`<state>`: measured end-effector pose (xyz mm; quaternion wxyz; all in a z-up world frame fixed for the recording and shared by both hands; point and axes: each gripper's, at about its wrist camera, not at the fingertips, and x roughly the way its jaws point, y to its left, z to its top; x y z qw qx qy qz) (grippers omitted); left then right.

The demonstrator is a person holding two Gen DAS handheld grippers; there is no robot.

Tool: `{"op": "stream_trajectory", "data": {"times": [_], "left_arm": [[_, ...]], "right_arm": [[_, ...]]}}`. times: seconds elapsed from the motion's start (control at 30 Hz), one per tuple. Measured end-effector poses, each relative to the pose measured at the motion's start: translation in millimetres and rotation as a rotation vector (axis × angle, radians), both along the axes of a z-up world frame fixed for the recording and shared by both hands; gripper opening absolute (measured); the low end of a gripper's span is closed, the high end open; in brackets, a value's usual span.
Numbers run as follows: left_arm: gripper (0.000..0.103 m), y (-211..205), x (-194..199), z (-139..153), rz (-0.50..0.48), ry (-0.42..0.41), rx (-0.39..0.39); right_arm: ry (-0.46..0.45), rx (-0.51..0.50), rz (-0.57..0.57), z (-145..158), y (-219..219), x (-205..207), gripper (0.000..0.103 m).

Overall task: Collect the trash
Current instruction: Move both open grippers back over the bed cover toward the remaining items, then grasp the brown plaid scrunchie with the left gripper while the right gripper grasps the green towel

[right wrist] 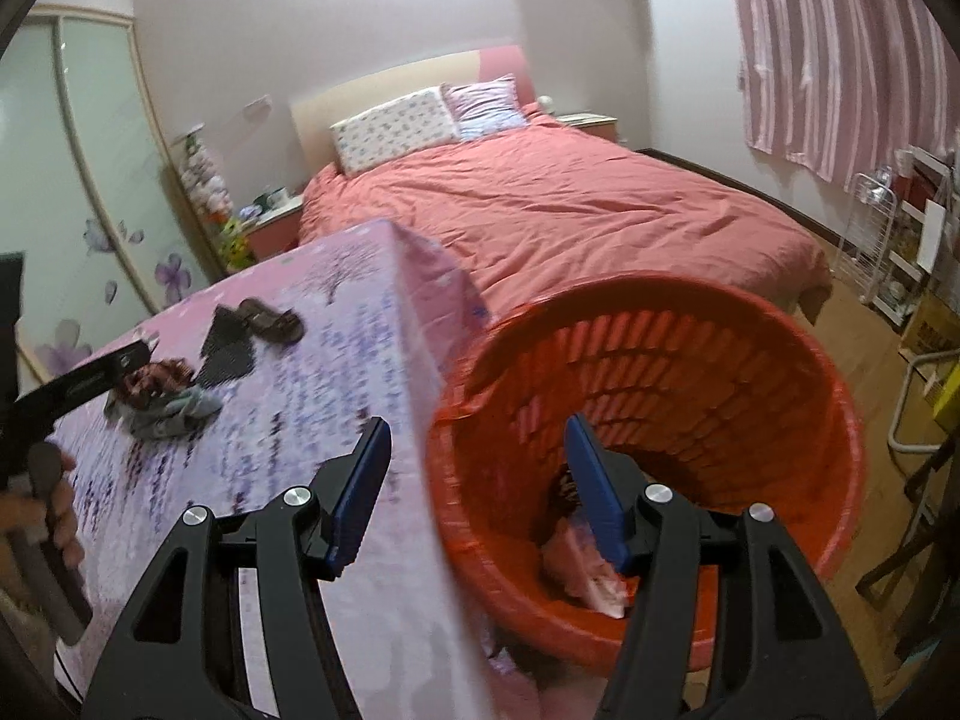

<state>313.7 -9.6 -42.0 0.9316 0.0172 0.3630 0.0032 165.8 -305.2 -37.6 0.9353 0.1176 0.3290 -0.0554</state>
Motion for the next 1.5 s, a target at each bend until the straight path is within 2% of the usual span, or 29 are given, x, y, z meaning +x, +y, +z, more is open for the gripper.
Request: {"op": "stream_trajectory", "data": {"times": [0.1,0.17,0.23,0.33,0.43,0.63,0.77,0.87,0.93,1.03,1.1,1.37,1.47,1.5], "left_arm": [[0.087,10.0,14.2,-11.4,0.029,0.03,0.02],[0.077,13.6,20.1,-19.3,0.026,0.052,0.022],[0.056,19.7,23.8,-23.3,0.007,0.065,-0.003],[0.039,24.6,19.5,-24.6,-0.013,0.05,-0.025],[0.032,30.2,8.5,-21.3,-0.028,0.031,-0.041],[0.031,79.3,-33.3,-12.5,-0.009,-0.009,-0.092],[0.032,114.7,-54.4,-19.7,0.037,0.013,-0.091],[0.036,140.0,-58.1,-32.6,0.077,0.051,-0.086],[0.045,150.8,-57.6,-38.0,0.09,0.071,-0.109],[0.056,156.0,-59.0,-40.1,0.081,0.065,-0.109],[0.058,157.7,-58.5,-42.0,0.073,0.069,-0.107],[0.058,165.9,-49.2,-50.9,0.073,0.127,-0.186],[0.058,167.5,-50.4,-51.0,0.073,0.125,-0.194],[0.058,167.9,-50.5,-51.1,0.073,0.126,-0.193]], "right_arm": [[0.011,-0.011,0.034,-1.6,16.6,4.1,0.061],[0.016,-0.018,0.05,-2.7,24.8,5.6,0.061],[0.022,-0.027,0.069,-3.3,34.4,8.0,0.061],[0.029,-0.038,0.09,-4.2,47.0,9.9,0.061],[0.037,-0.044,0.108,-5.8,58.0,11.7,0.061],[0.052,-0.053,0.155,-8.8,84.3,18.2,0.061],[0.062,-0.058,0.198,-10.7,105.6,24.5,0.061],[0.069,-0.057,0.23,-12.6,122.5,31.3,0.061],[0.079,-0.053,0.252,-14.3,134.6,37.7,0.061],[0.09,-0.054,0.284,-17.0,150.7,47.3,0.061],[0.092,-0.059,0.3,-17.9,159.9,53.9,0.061],[0.095,-0.053,0.31,-17.6,184.7,97.8,0.057],[0.125,-0.068,0.297,-22.7,189.2,116.5,0.052],[0.14,-0.069,0.298,-25.9,189.8,121.0,0.047]]}}
